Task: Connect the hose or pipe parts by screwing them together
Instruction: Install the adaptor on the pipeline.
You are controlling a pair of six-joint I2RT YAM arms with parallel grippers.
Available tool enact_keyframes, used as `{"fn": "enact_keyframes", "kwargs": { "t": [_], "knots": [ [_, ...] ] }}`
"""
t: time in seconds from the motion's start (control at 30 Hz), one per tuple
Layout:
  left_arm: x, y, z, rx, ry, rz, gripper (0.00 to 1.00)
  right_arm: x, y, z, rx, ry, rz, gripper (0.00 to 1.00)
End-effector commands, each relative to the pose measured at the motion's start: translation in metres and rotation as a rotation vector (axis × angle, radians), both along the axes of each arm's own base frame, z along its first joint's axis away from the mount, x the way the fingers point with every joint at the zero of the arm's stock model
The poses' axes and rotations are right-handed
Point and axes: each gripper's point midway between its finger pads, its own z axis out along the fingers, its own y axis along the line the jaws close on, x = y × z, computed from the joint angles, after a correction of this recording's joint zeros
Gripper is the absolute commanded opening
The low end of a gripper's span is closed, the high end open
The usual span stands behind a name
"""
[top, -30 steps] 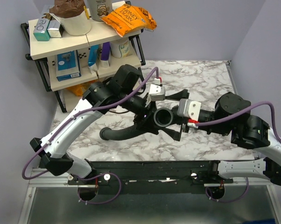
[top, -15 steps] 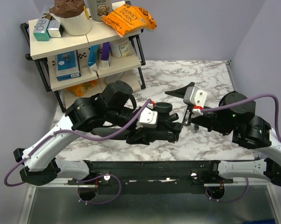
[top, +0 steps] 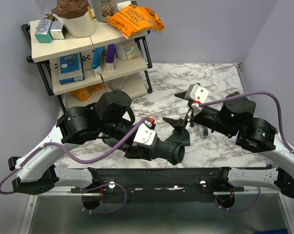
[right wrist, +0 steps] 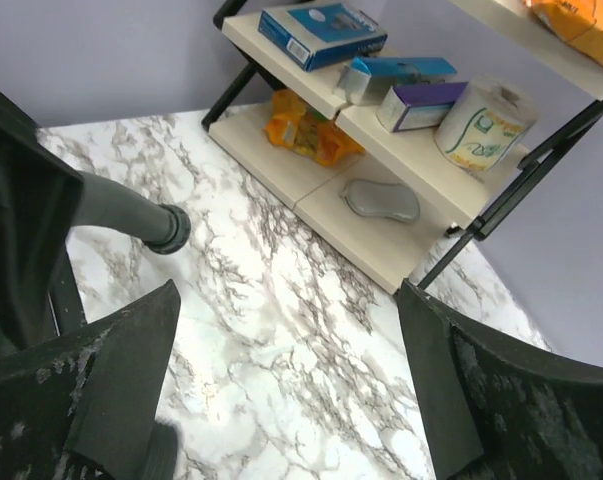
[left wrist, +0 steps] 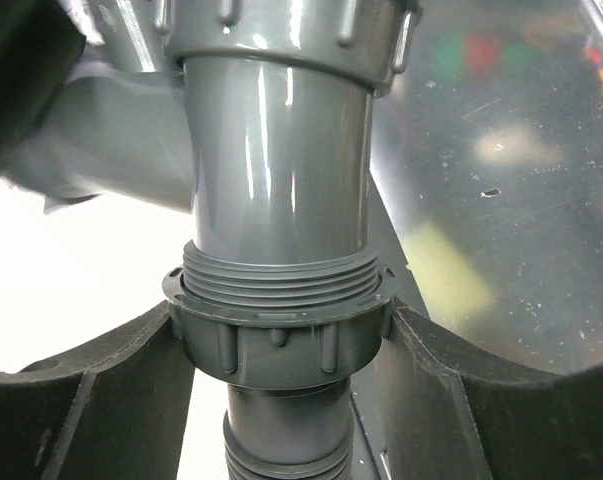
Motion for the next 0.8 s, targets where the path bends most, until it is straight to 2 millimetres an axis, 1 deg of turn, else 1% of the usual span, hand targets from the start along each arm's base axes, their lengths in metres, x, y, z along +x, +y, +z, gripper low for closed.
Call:
{"fn": "enact_keyframes", "kwargs": {
  "t": [0.0,0.07,0.17,0.2,0.27,0.33,0.37,0.43,0.47,0.5,0.53,0.6,0.63,0.67,0.7,0.77],
  "knots": [
    [-0.013,0.004,0.034,-0.13,-0.078,-0.082,0.0,0.005,-0.003,-0.028,-0.076,0.05,-0.019,0.95],
    [-0.01,0.003,0.037,-0.141,-0.083,-0.065,0.0,0.002,-0.004,-0.029,-0.068,0.06,-0.011,0.93],
    [0.0,-0.003,0.046,-0.176,-0.094,0.0,0.0,-0.003,-0.005,-0.036,-0.065,0.082,0.008,0.91],
    [0.004,-0.005,0.048,-0.183,-0.103,0.023,0.0,-0.006,-0.008,-0.034,-0.052,0.083,0.012,0.91],
    [0.019,-0.01,0.054,-0.205,-0.124,0.104,0.0,-0.01,-0.008,-0.04,-0.043,0.103,0.029,0.89],
    [0.034,-0.016,0.06,-0.226,-0.15,0.18,0.0,-0.015,-0.013,-0.033,-0.005,0.1,0.035,0.87],
    [0.039,-0.017,0.062,-0.231,-0.142,0.214,0.0,-0.022,-0.01,-0.037,0.002,0.115,0.073,0.86],
    [0.05,-0.022,0.067,-0.251,-0.157,0.263,0.0,-0.027,-0.013,-0.033,0.035,0.113,0.089,0.84],
    [0.058,-0.023,0.068,-0.25,-0.166,0.308,0.0,-0.031,-0.012,-0.034,0.041,0.127,0.105,0.84],
    [0.062,-0.024,0.069,-0.251,-0.173,0.326,0.0,-0.033,-0.012,-0.035,0.047,0.135,0.11,0.83],
    [0.066,-0.025,0.071,-0.257,-0.176,0.344,0.0,-0.035,-0.014,-0.032,0.063,0.131,0.116,0.82],
    [0.077,-0.027,0.073,-0.265,-0.182,0.401,0.0,-0.037,-0.014,-0.035,0.072,0.146,0.122,0.82],
    [0.081,-0.027,0.074,-0.269,-0.184,0.422,0.0,-0.038,-0.015,-0.034,0.083,0.144,0.124,0.81],
    [0.088,-0.027,0.075,-0.268,-0.195,0.462,0.0,-0.04,-0.017,-0.033,0.097,0.152,0.123,0.81],
    [0.093,-0.028,0.078,-0.281,-0.194,0.488,0.0,-0.04,-0.017,-0.038,0.095,0.161,0.123,0.81],
    [0.1,-0.027,0.084,-0.298,-0.199,0.529,0.0,-0.041,-0.019,-0.039,0.11,0.171,0.121,0.8]
  ]
}}
